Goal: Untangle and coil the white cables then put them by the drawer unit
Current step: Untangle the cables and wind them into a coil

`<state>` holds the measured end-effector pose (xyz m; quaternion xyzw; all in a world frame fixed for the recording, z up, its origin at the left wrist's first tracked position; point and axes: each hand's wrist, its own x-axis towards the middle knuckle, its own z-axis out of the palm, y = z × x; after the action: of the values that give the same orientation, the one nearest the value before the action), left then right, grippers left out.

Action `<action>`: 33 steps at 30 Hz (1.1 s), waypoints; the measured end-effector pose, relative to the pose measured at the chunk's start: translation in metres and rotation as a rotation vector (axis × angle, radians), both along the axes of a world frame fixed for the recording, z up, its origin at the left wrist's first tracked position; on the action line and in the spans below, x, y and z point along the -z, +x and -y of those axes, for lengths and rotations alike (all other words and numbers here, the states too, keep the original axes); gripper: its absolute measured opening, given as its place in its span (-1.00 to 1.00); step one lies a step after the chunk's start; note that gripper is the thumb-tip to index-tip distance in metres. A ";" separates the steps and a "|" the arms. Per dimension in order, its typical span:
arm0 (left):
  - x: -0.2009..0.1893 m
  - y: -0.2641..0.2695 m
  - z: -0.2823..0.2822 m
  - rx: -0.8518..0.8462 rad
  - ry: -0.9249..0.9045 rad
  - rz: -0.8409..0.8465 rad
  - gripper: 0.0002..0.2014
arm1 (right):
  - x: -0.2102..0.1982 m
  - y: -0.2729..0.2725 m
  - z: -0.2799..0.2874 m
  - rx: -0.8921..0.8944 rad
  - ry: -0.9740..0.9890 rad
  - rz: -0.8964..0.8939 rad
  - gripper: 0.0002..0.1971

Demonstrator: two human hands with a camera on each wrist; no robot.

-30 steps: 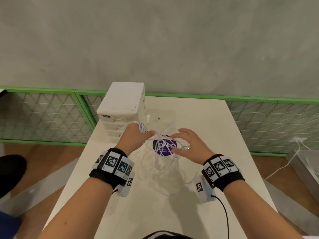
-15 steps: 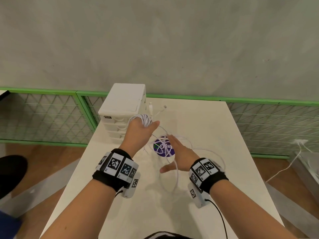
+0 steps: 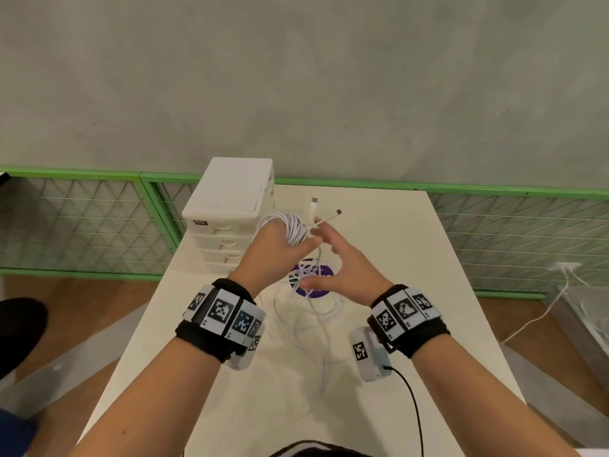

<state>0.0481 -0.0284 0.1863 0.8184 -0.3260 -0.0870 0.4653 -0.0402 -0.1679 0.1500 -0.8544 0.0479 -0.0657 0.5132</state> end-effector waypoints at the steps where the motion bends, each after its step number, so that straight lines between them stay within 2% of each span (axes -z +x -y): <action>1: -0.003 -0.001 0.001 0.015 -0.021 0.006 -0.57 | 0.004 0.001 -0.005 -0.029 -0.017 -0.012 -0.20; 3: -0.006 0.000 0.002 0.008 -0.016 0.031 -0.56 | 0.014 0.004 -0.010 -0.020 -0.028 0.009 -0.66; 4: -0.006 0.003 0.001 -0.007 0.026 0.050 -0.53 | 0.019 0.004 -0.008 0.002 -0.017 0.010 -0.74; 6: -0.003 0.010 -0.005 -0.024 0.195 0.092 -0.47 | 0.027 0.002 -0.001 0.044 -0.031 -0.012 -0.69; 8: 0.005 0.015 -0.013 0.029 0.450 0.060 -0.46 | 0.028 0.000 0.008 0.109 -0.019 -0.007 -0.70; 10: 0.013 0.010 -0.020 0.147 0.629 -0.080 -0.41 | 0.024 0.000 0.015 0.194 0.026 0.031 -0.72; 11: 0.015 0.005 -0.022 0.201 0.650 -0.170 -0.44 | 0.020 0.001 0.017 0.219 0.041 0.060 -0.73; 13: 0.017 -0.009 -0.021 0.305 0.591 -0.273 -0.62 | 0.011 0.005 0.019 0.239 0.027 0.116 -0.77; 15: 0.013 -0.016 -0.017 0.366 0.516 -0.318 -0.72 | 0.009 0.011 0.022 0.249 -0.052 0.127 -0.83; 19: -0.006 -0.021 -0.012 0.433 0.230 -0.472 -0.59 | 0.019 0.011 0.026 0.216 -0.158 0.044 -0.81; 21: -0.013 -0.023 -0.009 0.413 0.094 -0.512 -0.58 | 0.022 0.009 0.022 0.179 -0.281 0.005 -0.85; 23: -0.016 -0.023 -0.007 0.387 0.001 -0.559 -0.58 | 0.021 0.009 0.018 0.166 -0.379 -0.004 -0.74; 27: -0.015 -0.019 -0.011 0.358 -0.150 -0.625 -0.63 | 0.034 0.007 0.021 0.152 -0.291 0.090 -0.85; 30: -0.020 -0.013 -0.016 0.308 -0.265 -0.653 -0.64 | 0.047 0.002 0.031 0.130 -0.335 0.048 -0.62; 33: -0.023 -0.006 -0.019 0.222 -0.307 -0.618 -0.63 | 0.049 -0.002 0.036 0.218 -0.288 0.067 -0.55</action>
<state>0.0416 -0.0091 0.2091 0.6336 -0.2663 -0.3303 0.6469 -0.0419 -0.2041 0.1012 -0.9061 0.1134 -0.1554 0.3767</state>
